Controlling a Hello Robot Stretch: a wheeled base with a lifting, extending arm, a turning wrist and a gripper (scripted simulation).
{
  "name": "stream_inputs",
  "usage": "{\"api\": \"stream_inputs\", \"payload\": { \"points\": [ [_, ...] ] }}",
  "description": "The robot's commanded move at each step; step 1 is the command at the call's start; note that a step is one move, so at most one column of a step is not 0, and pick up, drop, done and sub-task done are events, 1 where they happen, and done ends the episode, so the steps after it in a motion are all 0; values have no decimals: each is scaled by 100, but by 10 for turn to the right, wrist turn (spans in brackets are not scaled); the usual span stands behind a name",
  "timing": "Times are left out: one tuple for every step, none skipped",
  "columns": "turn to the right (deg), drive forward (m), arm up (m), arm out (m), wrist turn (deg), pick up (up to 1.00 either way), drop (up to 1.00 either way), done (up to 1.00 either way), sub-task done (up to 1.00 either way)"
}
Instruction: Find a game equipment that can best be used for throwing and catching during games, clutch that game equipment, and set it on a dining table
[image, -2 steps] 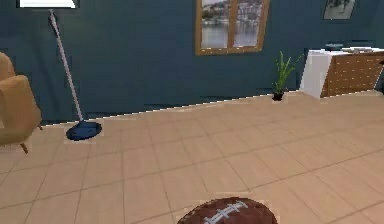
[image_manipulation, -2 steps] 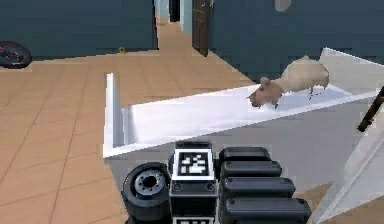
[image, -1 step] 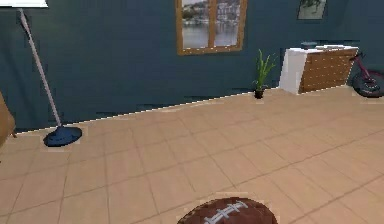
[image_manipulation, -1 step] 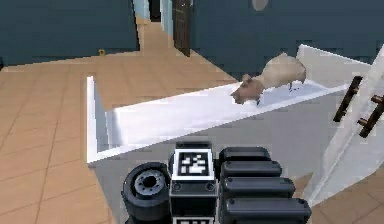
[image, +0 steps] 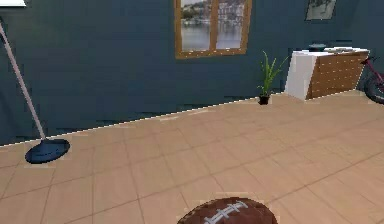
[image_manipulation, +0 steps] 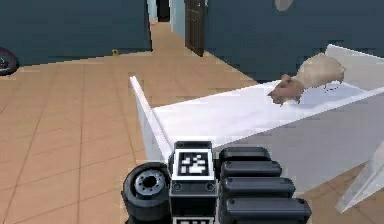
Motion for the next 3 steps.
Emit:
{"api": "stream_inputs", "payload": {
  "points": [
    [180, 0, 0, 0, 0, 0, 0, 0, 0],
    [0, 50, 0, 0, 0, 0, 0, 0, 0],
    [450, 0, 0, 0, 0, 0, 0, 0, 0]
  ]
}}
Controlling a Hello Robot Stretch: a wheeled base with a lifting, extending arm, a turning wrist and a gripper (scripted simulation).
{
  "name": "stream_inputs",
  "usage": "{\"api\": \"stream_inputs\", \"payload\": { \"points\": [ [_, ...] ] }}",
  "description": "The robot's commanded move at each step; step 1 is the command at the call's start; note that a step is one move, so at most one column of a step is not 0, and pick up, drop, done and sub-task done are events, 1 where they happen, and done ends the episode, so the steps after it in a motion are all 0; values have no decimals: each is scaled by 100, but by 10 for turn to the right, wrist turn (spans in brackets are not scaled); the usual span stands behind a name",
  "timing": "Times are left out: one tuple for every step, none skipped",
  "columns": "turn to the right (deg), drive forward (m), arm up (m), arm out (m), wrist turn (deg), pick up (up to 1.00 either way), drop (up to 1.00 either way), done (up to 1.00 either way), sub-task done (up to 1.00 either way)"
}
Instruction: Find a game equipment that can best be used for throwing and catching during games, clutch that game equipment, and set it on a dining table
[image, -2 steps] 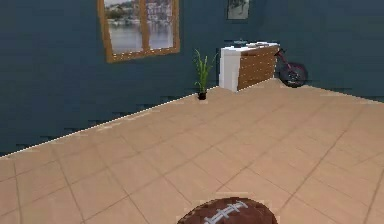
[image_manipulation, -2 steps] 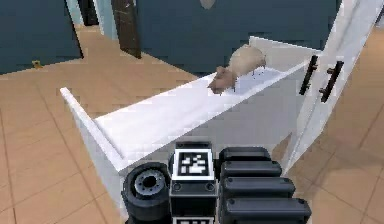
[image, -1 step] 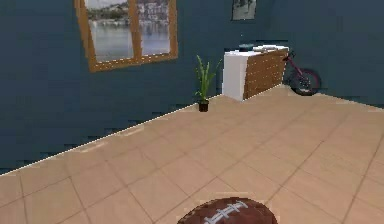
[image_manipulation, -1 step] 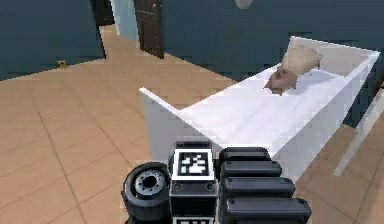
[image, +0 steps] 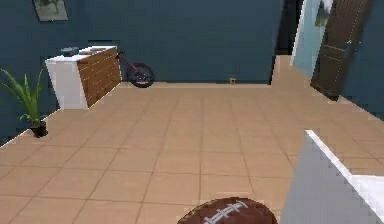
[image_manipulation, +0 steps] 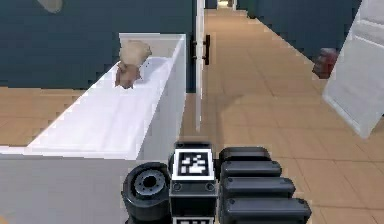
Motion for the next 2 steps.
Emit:
{"api": "stream_inputs", "payload": {
  "points": [
    [30, 0, 0, 0, 0, 0, 0, 0, 0],
    [0, 100, 0, 0, 0, 0, 0, 0, 0]
  ]
}}
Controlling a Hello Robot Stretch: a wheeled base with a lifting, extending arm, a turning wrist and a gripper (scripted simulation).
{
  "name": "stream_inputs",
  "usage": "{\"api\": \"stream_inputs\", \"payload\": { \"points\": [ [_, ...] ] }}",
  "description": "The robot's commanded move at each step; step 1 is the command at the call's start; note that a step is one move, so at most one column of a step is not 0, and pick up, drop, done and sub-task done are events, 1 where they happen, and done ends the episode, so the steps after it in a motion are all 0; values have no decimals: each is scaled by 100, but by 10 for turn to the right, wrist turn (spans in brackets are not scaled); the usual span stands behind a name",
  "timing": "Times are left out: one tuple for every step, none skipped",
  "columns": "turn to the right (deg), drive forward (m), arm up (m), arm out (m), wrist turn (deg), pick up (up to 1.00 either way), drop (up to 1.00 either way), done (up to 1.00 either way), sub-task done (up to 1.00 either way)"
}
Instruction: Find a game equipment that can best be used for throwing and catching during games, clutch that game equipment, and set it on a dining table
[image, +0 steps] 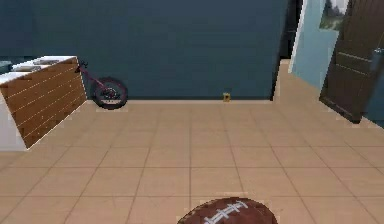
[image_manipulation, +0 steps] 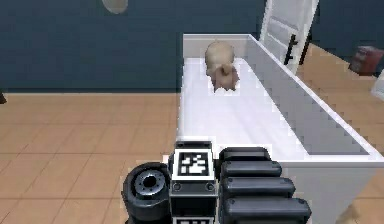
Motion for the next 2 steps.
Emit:
{"api": "stream_inputs", "payload": {
  "points": [
    [0, 15, 0, 0, 0, 0, 0, 0, 0],
    [0, 20, 0, 0, 0, 0, 0, 0, 0]
  ]
}}
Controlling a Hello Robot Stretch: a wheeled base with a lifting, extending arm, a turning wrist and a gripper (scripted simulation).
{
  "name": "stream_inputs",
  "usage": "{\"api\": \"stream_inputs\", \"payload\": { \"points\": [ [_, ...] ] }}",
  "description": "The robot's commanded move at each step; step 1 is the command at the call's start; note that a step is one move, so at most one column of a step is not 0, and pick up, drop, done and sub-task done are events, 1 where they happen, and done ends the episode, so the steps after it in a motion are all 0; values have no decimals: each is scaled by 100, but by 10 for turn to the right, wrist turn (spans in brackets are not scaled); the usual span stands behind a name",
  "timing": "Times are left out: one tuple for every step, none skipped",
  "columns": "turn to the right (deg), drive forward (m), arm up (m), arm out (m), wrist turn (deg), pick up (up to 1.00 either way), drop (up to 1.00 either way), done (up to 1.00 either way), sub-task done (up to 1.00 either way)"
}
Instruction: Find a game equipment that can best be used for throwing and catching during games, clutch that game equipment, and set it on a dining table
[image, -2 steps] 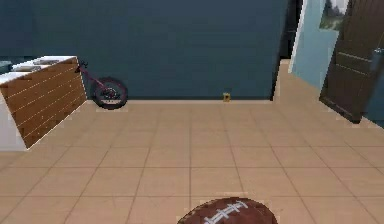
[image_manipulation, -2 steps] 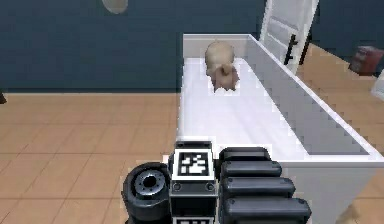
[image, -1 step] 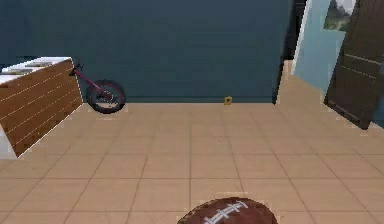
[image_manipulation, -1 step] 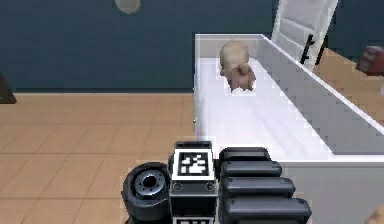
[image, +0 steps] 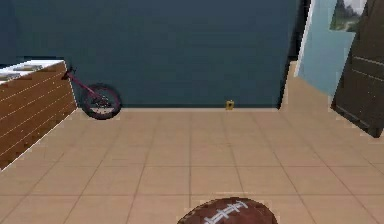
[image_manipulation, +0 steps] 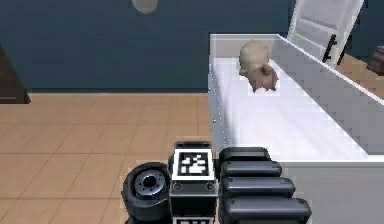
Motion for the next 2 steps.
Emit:
{"api": "stream_inputs", "payload": {
  "points": [
    [300, 0, 0, 0, 0, 0, 0, 0, 0],
    [0, 100, 0, 0, 0, 0, 0, 0, 0]
  ]
}}
